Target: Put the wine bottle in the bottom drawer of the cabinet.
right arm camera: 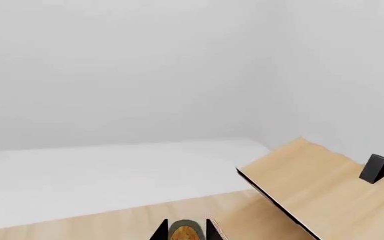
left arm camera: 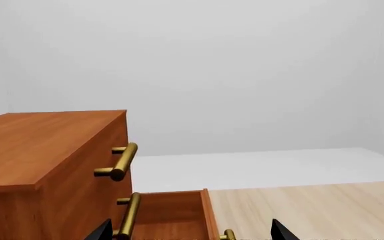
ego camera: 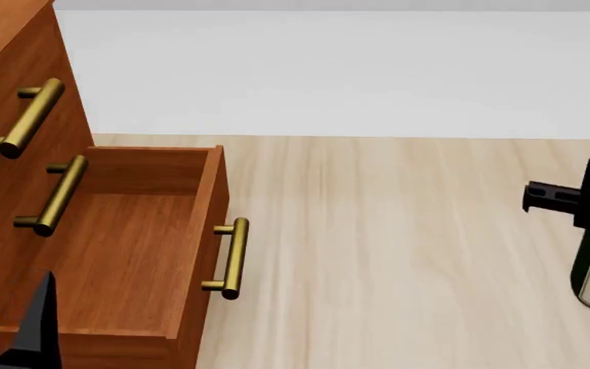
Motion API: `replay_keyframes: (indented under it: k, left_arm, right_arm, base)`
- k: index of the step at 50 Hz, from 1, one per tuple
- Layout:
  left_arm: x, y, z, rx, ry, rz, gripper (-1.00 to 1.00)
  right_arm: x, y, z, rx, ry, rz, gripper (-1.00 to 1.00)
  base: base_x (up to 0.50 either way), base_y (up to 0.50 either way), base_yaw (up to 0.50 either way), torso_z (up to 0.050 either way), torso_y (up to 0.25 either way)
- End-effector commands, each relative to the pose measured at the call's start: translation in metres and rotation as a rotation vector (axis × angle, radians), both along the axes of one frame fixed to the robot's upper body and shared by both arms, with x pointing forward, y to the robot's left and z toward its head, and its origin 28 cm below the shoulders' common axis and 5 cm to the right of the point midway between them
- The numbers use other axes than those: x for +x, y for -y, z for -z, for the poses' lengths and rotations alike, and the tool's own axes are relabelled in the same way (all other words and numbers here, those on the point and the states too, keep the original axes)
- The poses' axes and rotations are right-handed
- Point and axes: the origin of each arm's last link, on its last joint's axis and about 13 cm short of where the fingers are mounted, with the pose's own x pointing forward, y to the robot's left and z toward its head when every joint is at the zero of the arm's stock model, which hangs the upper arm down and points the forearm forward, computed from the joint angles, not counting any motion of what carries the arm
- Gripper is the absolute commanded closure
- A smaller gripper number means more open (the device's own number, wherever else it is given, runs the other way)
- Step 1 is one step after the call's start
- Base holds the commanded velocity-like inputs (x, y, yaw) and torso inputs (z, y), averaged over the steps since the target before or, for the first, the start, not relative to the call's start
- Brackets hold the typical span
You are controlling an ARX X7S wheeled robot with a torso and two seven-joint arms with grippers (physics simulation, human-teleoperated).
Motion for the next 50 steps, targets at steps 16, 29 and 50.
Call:
replay_keyframes:
  k: [16, 29, 50]
  left_arm:
    - [0.002, -0.003, 0.007, -0.012, -0.010, -0.005, -1.00]
    - [0.002, -0.004, 0.009, -0.016, -0.016, -0.016, -1.00]
    - [0.004, -0.006, 0.011, -0.020, -0.022, -0.032, -1.00]
  right_arm:
    - [0.020, -0.051, -0.083, -0.051, 0.033, -0.193, 1.00]
    - [0.047, -0.087, -0.121, -0.036, 0.021, -0.264, 1.00]
    - [0.078, -0.132, -0.147, -0.047, -0.018, -0.413, 1.00]
  base:
    - [0.00, 0.00, 0.00, 0.000, 0.001]
    - [0.00, 0.00, 0.00, 0.000, 0.001]
    - [0.00, 0.00, 0.00, 0.000, 0.000]
